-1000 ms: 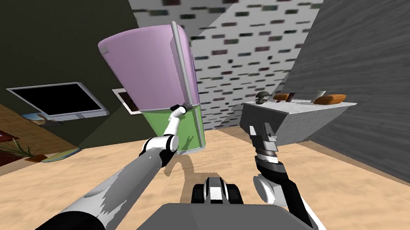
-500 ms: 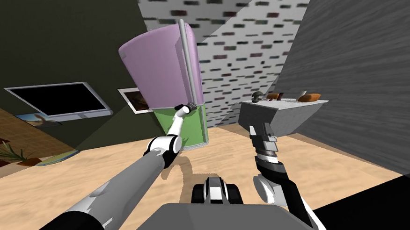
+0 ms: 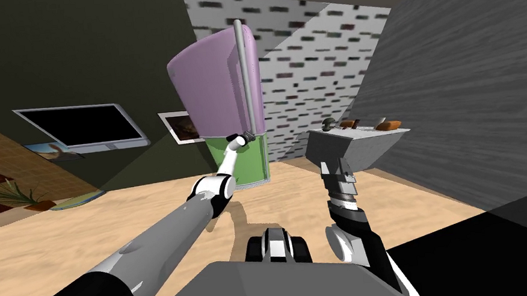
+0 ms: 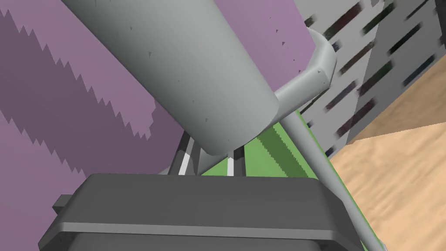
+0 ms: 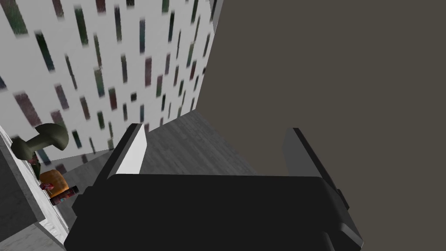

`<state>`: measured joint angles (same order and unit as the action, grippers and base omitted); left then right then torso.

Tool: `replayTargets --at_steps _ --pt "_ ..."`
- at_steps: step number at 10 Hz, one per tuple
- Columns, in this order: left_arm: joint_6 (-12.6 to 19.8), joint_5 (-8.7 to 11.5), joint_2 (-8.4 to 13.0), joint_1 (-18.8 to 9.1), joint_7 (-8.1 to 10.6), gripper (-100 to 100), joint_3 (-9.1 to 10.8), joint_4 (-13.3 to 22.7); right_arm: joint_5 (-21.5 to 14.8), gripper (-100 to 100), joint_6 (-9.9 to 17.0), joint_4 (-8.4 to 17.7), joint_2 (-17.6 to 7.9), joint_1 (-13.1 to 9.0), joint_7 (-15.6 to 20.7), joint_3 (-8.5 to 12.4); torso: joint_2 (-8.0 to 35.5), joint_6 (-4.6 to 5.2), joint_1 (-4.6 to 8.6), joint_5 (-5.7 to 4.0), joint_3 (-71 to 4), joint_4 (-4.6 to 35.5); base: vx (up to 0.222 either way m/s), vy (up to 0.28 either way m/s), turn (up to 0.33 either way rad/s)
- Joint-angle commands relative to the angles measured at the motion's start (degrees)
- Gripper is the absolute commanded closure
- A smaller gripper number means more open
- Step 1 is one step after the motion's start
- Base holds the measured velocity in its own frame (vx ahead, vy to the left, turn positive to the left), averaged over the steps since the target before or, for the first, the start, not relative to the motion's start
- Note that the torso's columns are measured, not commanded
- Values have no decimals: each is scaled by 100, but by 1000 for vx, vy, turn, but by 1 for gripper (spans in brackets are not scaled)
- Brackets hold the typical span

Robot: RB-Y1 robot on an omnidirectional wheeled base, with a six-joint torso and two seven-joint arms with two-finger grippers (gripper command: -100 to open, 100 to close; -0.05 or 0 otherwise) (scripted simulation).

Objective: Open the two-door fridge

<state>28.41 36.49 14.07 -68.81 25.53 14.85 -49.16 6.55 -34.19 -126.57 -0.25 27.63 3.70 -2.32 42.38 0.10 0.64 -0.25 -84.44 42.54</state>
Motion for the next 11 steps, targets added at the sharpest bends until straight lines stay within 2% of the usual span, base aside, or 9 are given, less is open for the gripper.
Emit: replayTargets --at_steps 1,2,3,5,7,10,11 --pt "128 191 -170 4 -92 100 -115 -149 0 0 0 -1 -1 0 0 1 4 10 -37 7 -1 -6 -179 246 -98" --pt "128 191 -170 4 -92 100 -115 -149 0 0 0 0 -2 -1 0 1 35 16 -54 16 17 -9 -200 271 -66" --pt "192 287 -255 6 -139 100 -173 -223 0 0 0 0 -2 -1 0 2 40 1 -63 22 23 -8 -160 277 -71" --pt "192 287 -255 6 -139 100 -173 -223 0 0 0 0 -1 0 0 1 1 -13 -39 16 -3 -5 -74 152 -38" --pt "320 478 -425 9 -231 100 -288 -372 0 0 -1 -1 -1 1 0 1 11 -13 -67 23 1 -7 -115 193 -40" --pt "384 573 -510 11 -277 100 -345 -447 0 0 0 0 -2 -1 0 2 29 -5 -67 24 15 -8 -153 241 -60" --pt "448 669 -595 13 -323 100 -403 -521 0 0 0 0 -2 0 0 1 15 -17 -61 24 6 -3 -153 260 -56"
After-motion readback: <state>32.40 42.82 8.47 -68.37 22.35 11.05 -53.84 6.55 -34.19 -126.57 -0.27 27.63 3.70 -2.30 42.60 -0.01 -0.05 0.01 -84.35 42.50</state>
